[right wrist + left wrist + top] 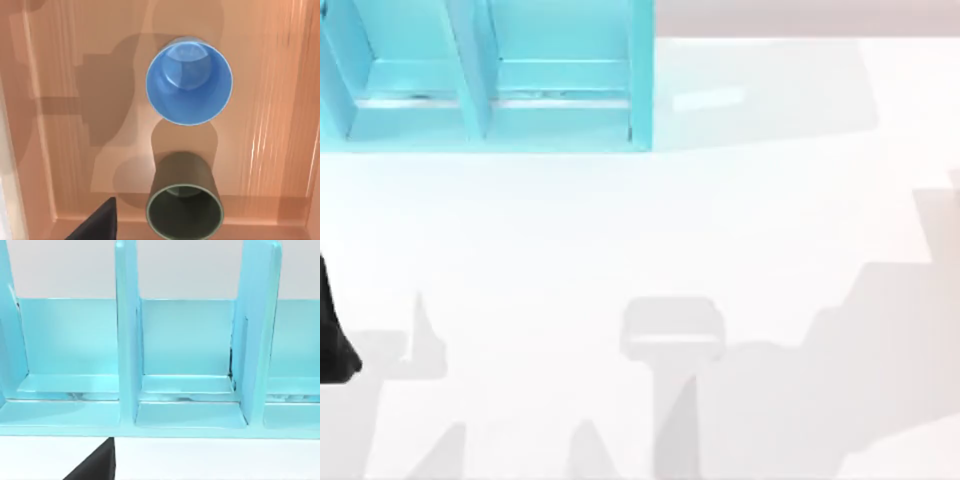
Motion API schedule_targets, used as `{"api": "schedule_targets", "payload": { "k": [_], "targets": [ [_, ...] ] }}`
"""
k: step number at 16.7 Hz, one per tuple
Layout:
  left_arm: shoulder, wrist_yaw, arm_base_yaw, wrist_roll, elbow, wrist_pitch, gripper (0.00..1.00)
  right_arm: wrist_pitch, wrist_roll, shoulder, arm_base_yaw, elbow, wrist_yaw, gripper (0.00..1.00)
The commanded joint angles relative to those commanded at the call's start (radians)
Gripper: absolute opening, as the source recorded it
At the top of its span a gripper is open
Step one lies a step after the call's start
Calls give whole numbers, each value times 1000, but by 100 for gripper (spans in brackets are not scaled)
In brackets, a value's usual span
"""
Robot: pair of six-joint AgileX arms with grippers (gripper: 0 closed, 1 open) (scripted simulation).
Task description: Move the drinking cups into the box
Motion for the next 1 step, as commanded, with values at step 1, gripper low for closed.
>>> {"api": "schedule_targets", "payload": {
  "k": [1],
  "targets": [
    [0,0,0,0,0,0,100,-1,0,0,0,1,0,100]
  ]
}}
